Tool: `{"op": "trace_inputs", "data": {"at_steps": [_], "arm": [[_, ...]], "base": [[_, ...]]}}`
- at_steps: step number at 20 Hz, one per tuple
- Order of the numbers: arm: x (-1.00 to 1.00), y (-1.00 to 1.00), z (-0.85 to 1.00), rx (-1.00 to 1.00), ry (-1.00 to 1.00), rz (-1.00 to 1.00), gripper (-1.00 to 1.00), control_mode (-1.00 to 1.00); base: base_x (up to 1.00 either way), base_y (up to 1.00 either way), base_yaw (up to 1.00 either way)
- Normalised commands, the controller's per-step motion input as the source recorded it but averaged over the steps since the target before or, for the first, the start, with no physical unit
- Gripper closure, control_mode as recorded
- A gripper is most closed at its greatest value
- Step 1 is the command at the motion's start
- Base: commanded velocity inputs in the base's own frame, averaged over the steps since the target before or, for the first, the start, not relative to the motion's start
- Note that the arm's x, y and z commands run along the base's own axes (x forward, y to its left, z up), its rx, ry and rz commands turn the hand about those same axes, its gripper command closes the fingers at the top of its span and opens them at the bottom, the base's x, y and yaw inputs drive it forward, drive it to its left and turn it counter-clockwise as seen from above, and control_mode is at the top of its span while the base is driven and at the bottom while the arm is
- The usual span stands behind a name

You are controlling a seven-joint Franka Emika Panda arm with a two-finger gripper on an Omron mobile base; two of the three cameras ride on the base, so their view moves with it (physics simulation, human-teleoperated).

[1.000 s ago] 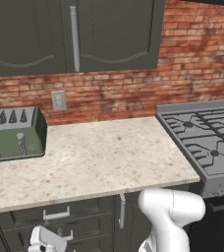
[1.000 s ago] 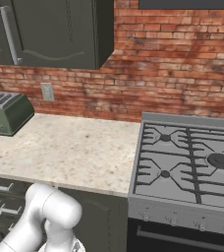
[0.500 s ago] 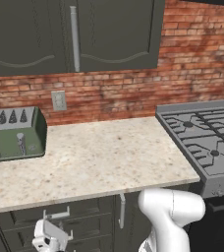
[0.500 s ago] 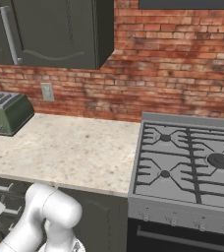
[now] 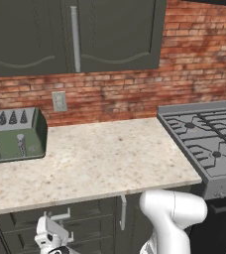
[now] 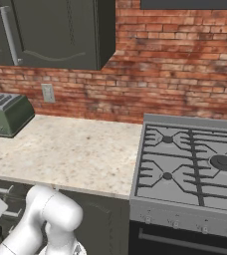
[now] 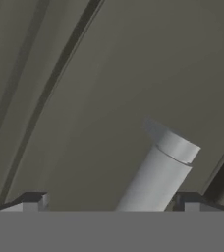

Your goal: Take the pizza cutter from the drawer on the left and place it on the dining counter for cutting.

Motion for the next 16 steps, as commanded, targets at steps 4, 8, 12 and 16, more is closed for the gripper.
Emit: {"op": "trace_inputs", "data": {"at_steps": [4,8,12,16], "arm": [[0.06,0.00,0.00,0.02,0.00,0.01,-1.00,-1.00],[0.00,0.00,0.00,0.00,0.00,0.00,-1.00,-1.00],[0.00,0.00,0.00,0.00,0.00,0.00,-1.00,-1.00],[0.00,0.00,0.00,0.00,0.00,0.00,-1.00,-1.00]], "base": [[0.00,0.00,0.00],[0.00,0.00,0.00],[0.00,0.00,0.00],[0.00,0.00,0.00]]}}
